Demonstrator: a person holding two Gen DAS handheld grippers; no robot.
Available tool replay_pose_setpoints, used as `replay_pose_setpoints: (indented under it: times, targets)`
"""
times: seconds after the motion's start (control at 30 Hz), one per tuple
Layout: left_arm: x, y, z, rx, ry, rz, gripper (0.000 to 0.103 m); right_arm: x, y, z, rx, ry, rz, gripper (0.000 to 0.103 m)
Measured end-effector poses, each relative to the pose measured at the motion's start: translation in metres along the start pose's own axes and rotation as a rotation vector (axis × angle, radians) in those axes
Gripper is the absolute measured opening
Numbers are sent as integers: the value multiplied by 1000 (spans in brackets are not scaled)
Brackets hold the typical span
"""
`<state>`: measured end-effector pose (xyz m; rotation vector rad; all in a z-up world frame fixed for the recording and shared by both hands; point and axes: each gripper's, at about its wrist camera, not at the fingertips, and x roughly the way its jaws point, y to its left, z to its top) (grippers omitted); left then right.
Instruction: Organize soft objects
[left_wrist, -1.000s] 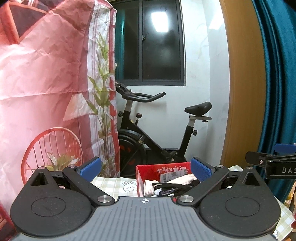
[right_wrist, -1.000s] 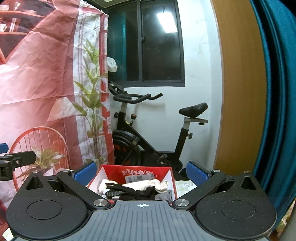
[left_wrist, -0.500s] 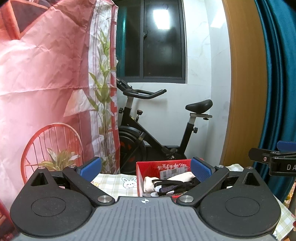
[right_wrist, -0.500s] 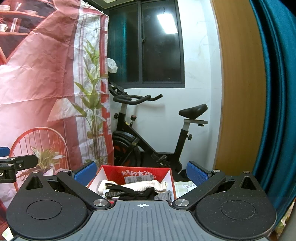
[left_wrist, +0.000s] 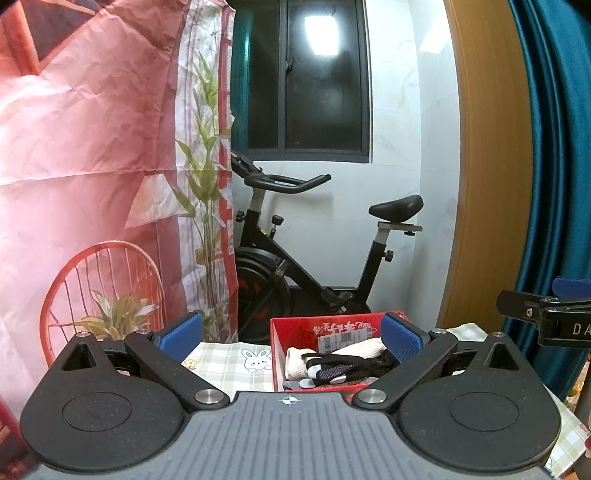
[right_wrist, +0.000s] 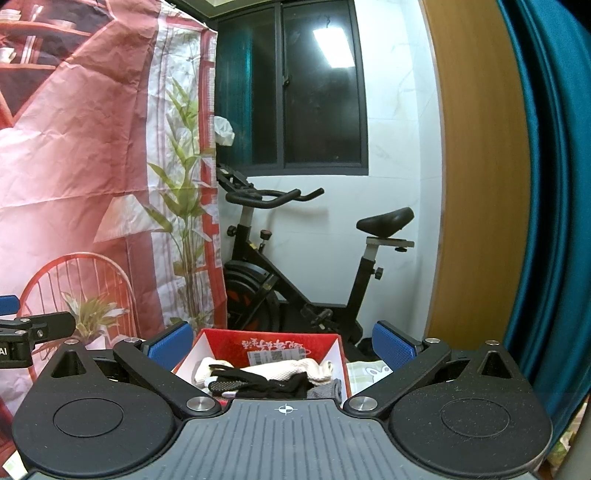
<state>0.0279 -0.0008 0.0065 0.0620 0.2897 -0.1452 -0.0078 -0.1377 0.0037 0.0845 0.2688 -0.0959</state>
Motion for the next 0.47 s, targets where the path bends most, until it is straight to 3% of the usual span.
replay_pose_setpoints:
  times: [0.47]
  targets:
    - [-1,0,-2,4,0,-4,103,-1,-3,1,-1,1,0,103]
